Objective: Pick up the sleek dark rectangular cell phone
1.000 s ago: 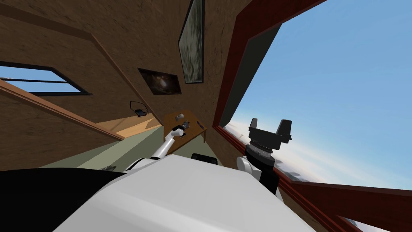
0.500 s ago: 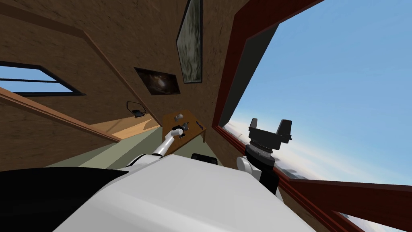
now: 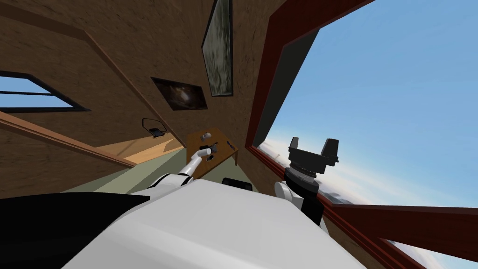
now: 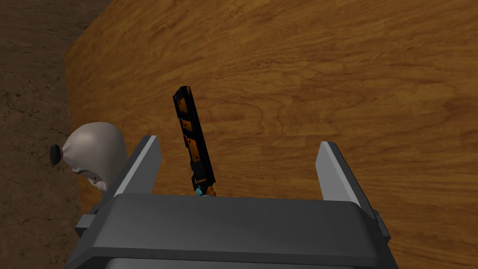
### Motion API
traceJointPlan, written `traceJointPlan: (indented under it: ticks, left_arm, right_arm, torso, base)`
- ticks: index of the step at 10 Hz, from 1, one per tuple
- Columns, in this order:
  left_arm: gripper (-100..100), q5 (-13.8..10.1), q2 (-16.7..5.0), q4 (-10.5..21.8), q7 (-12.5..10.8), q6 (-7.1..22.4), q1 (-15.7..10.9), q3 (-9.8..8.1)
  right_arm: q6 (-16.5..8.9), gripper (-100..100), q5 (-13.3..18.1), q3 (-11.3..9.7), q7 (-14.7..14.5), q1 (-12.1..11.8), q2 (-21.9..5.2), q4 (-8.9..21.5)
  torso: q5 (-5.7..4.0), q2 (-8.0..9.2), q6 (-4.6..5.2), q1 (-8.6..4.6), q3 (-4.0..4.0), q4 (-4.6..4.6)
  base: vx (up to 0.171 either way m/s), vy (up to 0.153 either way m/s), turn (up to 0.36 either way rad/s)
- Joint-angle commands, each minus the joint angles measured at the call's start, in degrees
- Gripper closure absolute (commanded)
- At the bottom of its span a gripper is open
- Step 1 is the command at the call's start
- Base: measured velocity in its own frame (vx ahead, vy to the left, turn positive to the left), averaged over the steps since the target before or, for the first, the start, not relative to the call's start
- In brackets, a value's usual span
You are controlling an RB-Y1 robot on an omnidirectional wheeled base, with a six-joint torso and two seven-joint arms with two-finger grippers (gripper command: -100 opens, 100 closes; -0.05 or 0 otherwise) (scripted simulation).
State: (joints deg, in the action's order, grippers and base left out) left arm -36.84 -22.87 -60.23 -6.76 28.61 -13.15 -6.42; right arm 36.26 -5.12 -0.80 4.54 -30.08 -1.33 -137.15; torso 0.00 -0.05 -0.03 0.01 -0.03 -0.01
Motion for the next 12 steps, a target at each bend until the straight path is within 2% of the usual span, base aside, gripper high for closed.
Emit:
traceJointPlan:
  ticks: [1, 2, 3, 5, 6, 7, 8, 10, 11, 12]
  left_arm:
    - [-100, -0.7, -0.4, 2.9, -0.4, 1.5, -0.8, -0.22]
    - [-100, -0.7, -0.4, 3.4, -0.4, 1.5, -0.8, -0.22]
    - [-100, -1.8, -1.2, 5.5, -1.0, 3.8, -2.3, -0.63]
    - [-100, -1.8, -1.2, 7.1, -1.0, 3.8, -2.3, -0.63]
    - [-100, -2.9, -2.0, 9.3, -1.7, 6.0, -3.7, -1.04]
    - [-100, -2.9, -2.0, 10.7, -1.7, 6.0, -3.7, -1.04]
    - [-100, -4.0, -2.8, 13.3, -2.3, 8.0, -5.1, -1.43]
    - [-100, -4.0, -2.8, 14.3, -2.3, 8.0, -5.1, -1.43]
    - [-100, -4.9, -3.5, 15.8, -2.9, 9.9, -6.4, -1.82]
    - [-100, -4.9, -3.5, 17.3, -2.9, 9.9, -6.4, -1.82]
  right_arm:
    - [0.0, 0, 0.0, 0.0, 0.0, 0.0, 0.0, 0.0]
    - [0.0, 0, 0.0, 0.0, 0.0, 0.0, 0.0, 0.0]
    - [0.0, 0, 0.0, 0.0, 0.0, 0.0, 0.0, 0.0]
    - [0.0, 0, 0.0, 0.0, 0.0, 0.0, 0.0, 0.0]
    - [0.0, 0, 0.0, 0.0, 0.0, 0.0, 0.0, 0.0]
    - [0.0, 0, 0.0, 0.0, 0.0, 0.0, 0.0, 0.0]
    - [0.0, 0, 0.0, 0.0, 0.0, 0.0, 0.0, 0.0]
    - [0.0, 0, 0.0, 0.0, 0.0, 0.0, 0.0, 0.0]
    - [0.0, 0, 0.0, 0.0, 0.0, 0.0, 0.0, 0.0]
    - [0.0, 0, 0.0, 0.0, 0.0, 0.0, 0.0, 0.0]
  torso:
    - [0.0, 0.0, 0.0, 0.0, 0.0, 0.0]
    - [0.0, 0.0, -0.01, 0.0, 0.0, 0.0]
    - [0.0, 0.03, -0.02, -0.01, 0.01, 0.0]
    - [0.0, 0.01, -0.01, 0.0, 0.0, 0.0]
    - [0.0, 0.02, -0.02, 0.0, 0.01, 0.0]
    - [0.0, 0.0, 0.0, 0.0, 0.0, 0.0]
    - [0.01, -0.01, -0.01, 0.01, -0.01, -0.01]
    - [0.01, -0.01, -0.02, 0.03, -0.01, -0.01]
    - [0.01, 0.02, -0.01, 0.01, 0.01, 0.0]
    - [0.0, 0.0, 0.0, 0.0, 0.0, 0.0]
  base:
    - [0.011, 0.006, -0.025]
    - [0.005, 0.002, 0.0]
    - [0.008, 0.005, -0.05]
    - [0.009, 0.005, -0.015]
    - [0.013, 0.007, -0.039]
    - [0.015, 0.01, -0.031]
    - [0.02, 0.012, -0.04]
    - [0.011, 0.012, -0.014]
    - [0.011, 0.007, -0.044]
    - [0.014, 0.011, -0.028]
